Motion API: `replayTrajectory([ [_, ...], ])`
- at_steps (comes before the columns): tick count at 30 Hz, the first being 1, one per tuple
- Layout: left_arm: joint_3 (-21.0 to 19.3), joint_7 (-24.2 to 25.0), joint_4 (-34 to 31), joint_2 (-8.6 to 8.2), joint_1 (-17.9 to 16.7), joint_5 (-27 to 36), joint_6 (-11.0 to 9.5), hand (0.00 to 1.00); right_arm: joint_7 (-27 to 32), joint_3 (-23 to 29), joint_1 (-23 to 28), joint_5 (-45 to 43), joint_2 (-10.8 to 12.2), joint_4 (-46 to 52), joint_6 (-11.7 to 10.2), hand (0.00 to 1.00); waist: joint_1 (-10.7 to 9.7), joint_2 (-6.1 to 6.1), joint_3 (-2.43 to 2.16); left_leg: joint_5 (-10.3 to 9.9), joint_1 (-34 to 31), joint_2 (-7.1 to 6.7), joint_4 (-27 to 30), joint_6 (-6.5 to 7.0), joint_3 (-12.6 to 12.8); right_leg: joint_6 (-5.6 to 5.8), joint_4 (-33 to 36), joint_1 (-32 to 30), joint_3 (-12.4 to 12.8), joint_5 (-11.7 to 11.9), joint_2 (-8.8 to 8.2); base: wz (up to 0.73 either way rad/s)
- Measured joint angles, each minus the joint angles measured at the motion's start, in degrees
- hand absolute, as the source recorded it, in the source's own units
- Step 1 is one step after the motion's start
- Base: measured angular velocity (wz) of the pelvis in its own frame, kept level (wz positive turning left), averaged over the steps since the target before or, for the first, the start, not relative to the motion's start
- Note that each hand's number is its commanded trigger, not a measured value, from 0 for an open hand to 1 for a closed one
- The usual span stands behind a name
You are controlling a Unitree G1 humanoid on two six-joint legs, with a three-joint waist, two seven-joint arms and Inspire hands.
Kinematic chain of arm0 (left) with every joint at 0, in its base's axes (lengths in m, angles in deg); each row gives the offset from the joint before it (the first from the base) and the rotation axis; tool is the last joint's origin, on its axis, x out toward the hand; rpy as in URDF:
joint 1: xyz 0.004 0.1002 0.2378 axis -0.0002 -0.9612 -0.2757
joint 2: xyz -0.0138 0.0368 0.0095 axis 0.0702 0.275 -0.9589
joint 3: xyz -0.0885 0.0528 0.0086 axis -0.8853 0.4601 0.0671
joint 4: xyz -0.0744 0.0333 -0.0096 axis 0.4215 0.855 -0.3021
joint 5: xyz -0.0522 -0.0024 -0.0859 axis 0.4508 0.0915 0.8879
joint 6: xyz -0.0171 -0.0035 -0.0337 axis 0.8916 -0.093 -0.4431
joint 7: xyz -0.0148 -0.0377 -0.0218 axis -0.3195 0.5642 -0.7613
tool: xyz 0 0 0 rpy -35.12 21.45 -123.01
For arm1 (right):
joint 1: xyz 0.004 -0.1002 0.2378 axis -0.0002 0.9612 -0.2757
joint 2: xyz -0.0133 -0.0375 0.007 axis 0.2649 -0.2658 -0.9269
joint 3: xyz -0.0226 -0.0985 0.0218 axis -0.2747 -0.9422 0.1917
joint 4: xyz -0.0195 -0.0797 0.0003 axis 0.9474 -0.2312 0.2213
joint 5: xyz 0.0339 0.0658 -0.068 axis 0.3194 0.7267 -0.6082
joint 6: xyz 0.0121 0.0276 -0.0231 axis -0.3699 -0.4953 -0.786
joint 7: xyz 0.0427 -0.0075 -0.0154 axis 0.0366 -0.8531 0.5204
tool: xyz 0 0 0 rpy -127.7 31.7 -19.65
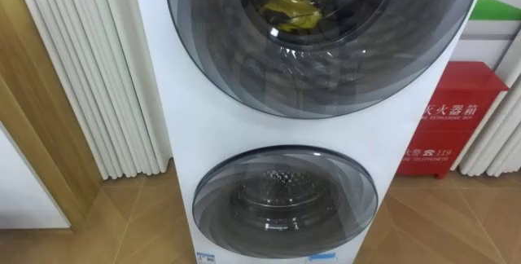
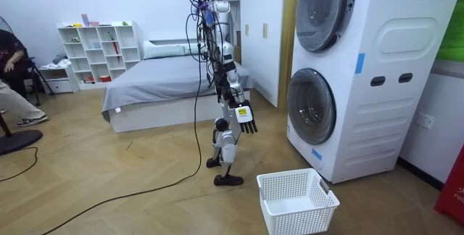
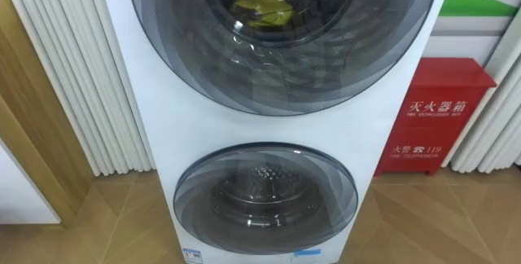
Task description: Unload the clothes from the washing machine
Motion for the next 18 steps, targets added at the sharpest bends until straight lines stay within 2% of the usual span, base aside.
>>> replayTrajectory([
  [11,-0.04,-0.02,0.00,0.03,-0.12,-1.20,0.00,0.00,-0.21,0.06,-0.05,-2.29,0.05,0.56,-0.52,0.00,0.00,0.00,0.01,0.00,-0.02,0.00,0.00,0.00,-0.16,0.00,0.00,0.08,-0.01,0.00,-0.03,0.00],
  [18,-0.04,0.46,0.03,0.06,-0.19,-0.88,0.07,0.00,0.61,0.00,0.25,-0.26,0.09,0.55,-0.45,0.00,0.16,0.06,0.03,0.00,0.23,0.01,0.00,0.01,-0.07,0.00,0.01,0.03,0.25,0.00,0.01,0.00],
])
